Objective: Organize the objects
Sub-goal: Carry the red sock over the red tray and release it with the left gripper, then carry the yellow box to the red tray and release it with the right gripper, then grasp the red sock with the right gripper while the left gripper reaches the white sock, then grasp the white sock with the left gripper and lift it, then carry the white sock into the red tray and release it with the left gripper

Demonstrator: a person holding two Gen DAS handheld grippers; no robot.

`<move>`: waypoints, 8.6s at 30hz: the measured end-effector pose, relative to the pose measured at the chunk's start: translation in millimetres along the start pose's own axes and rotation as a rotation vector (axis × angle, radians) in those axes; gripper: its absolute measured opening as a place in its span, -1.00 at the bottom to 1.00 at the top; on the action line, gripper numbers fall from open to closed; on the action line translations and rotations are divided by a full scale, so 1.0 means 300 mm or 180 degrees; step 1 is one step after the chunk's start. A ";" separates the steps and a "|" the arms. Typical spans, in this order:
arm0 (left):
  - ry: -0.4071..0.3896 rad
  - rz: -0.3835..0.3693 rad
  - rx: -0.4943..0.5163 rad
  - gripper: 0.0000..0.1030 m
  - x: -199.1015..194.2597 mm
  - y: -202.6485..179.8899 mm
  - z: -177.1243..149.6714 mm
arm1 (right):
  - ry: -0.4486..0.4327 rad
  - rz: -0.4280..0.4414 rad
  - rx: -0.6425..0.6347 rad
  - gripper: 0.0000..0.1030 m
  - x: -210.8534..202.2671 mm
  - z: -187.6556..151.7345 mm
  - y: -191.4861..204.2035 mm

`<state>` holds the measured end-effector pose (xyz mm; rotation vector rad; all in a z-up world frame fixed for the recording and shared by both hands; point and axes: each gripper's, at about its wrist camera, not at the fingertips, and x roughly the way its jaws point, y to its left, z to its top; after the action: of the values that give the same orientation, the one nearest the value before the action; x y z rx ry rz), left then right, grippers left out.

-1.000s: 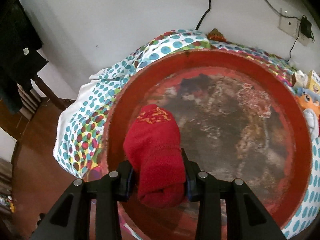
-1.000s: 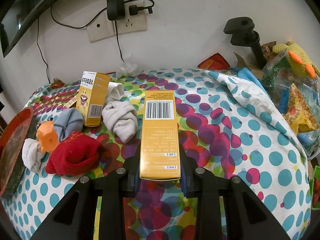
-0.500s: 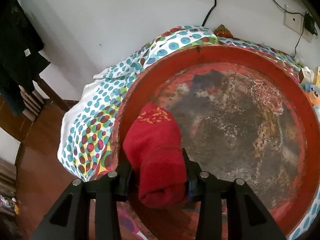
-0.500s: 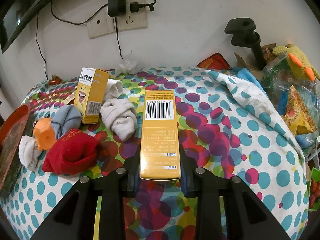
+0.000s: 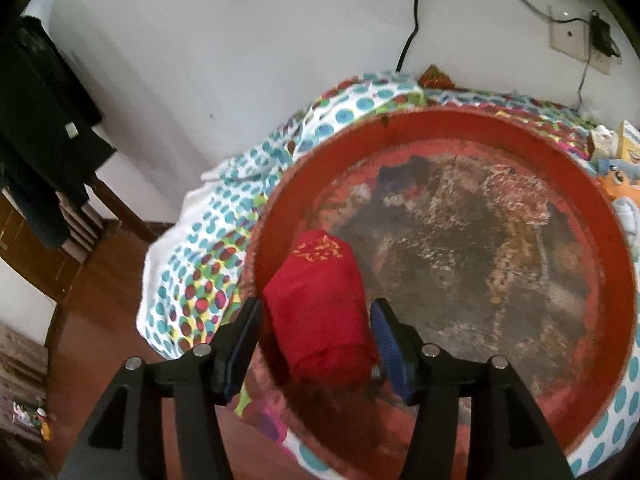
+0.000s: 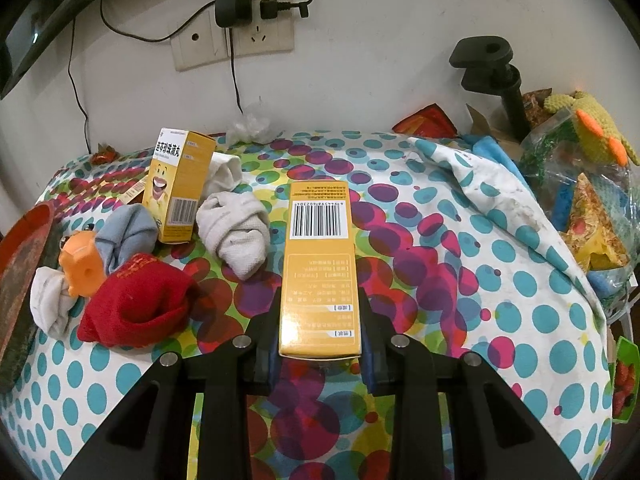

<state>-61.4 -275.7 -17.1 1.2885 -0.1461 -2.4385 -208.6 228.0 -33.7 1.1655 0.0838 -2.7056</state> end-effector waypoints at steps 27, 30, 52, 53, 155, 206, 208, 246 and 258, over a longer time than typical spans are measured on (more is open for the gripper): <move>-0.0087 -0.0732 -0.0691 0.12 -0.185 0.035 -0.263 | -0.0116 -0.0300 0.0016 -0.44 -0.028 0.006 -0.001; -0.0141 -0.0650 -0.0662 0.12 -0.195 0.044 -0.264 | -0.0112 -0.0398 -0.0009 -0.44 -0.032 0.003 0.001; -0.0112 -0.0585 -0.1046 0.12 -0.173 0.179 -0.279 | -0.0334 0.0770 -0.0608 -0.44 -0.316 0.005 0.568; -0.0094 -0.0584 -0.1071 0.12 -0.170 0.186 -0.280 | -0.0321 0.0818 -0.0664 -0.44 -0.317 0.000 0.606; -0.0274 -0.0445 -0.0284 0.12 -0.260 -0.112 -0.273 | 0.0159 0.0181 -0.0733 0.52 0.026 -0.033 0.416; -0.0133 -0.1208 0.0575 0.12 -0.069 -0.987 0.172 | 0.0172 0.0113 -0.0334 0.13 0.003 -0.038 0.012; -0.0124 -0.1166 0.0591 0.12 -0.065 -0.995 0.172 | 0.0181 0.0134 -0.0305 0.14 0.002 -0.038 0.010; -0.0141 -0.1357 0.1013 -0.09 -0.220 -0.927 0.030 | 0.0201 0.0149 -0.0149 0.15 0.012 -0.025 -0.006; -0.0242 -0.1355 0.0911 -0.09 -0.297 -0.753 0.022 | 0.0213 0.0137 -0.0140 0.17 0.015 -0.025 -0.006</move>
<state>-84.5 -34.3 -3.6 1.4701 -0.2744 -2.9141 -206.7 230.1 -42.1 1.2310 0.1258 -2.6144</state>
